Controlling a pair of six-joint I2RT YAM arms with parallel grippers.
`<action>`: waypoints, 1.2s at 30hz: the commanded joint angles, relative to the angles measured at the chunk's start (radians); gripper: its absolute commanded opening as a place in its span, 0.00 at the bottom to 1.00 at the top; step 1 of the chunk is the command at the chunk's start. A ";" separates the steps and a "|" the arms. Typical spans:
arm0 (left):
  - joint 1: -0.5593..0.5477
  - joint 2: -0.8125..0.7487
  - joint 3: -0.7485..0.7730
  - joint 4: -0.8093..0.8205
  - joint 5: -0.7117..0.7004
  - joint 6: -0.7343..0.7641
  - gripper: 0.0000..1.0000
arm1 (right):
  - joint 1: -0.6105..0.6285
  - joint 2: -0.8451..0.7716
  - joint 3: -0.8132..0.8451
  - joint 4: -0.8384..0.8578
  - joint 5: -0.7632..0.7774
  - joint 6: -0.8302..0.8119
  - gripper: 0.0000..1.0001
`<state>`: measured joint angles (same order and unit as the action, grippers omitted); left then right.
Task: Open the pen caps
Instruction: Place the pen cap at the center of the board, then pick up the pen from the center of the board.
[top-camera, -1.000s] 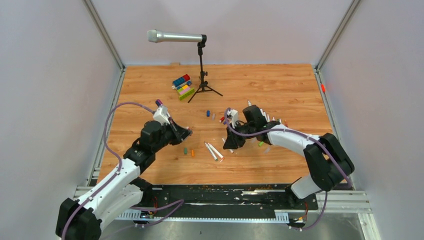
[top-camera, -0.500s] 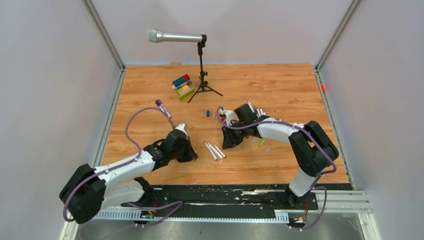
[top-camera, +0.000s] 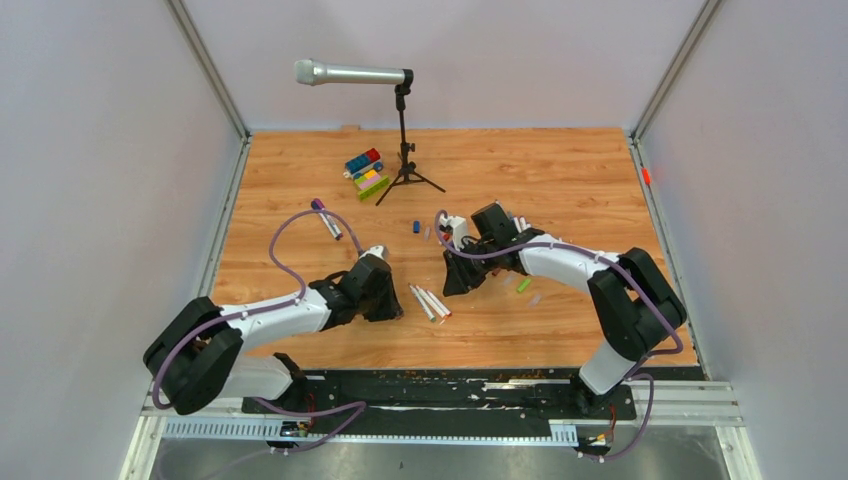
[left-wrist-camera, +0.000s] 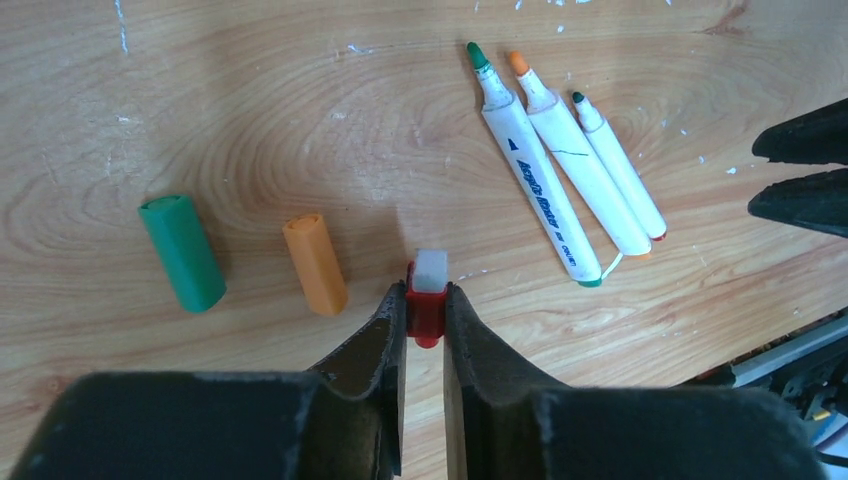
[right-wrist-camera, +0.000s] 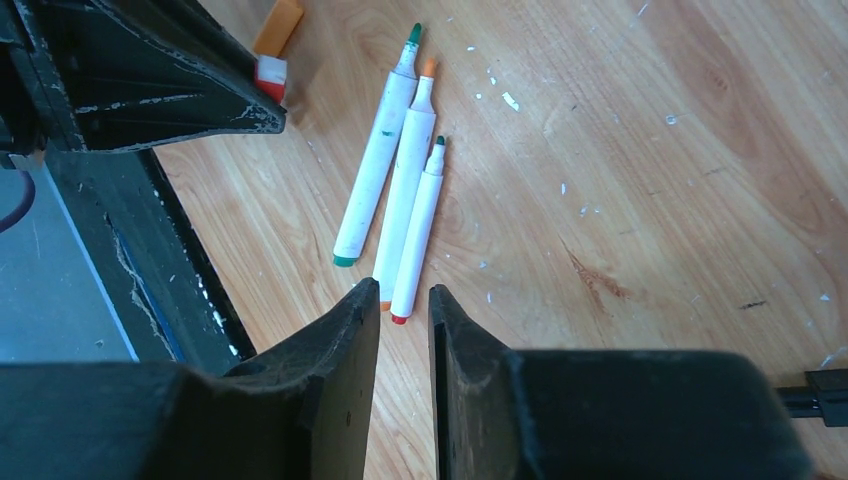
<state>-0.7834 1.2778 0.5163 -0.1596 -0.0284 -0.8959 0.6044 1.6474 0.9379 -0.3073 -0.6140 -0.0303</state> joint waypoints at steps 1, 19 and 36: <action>-0.005 0.000 0.037 0.010 -0.045 -0.007 0.24 | -0.005 -0.033 0.031 -0.010 -0.038 -0.022 0.26; 0.163 -0.223 0.141 -0.124 -0.156 0.257 0.72 | -0.108 -0.126 0.134 -0.344 -0.309 -0.505 0.32; 0.719 0.153 0.405 -0.125 -0.009 0.265 0.87 | -0.269 -0.178 0.108 -0.381 -0.426 -0.560 0.34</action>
<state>-0.0998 1.2663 0.7395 -0.1627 -0.0265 -0.6121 0.3473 1.4960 1.0370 -0.6849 -0.9936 -0.5529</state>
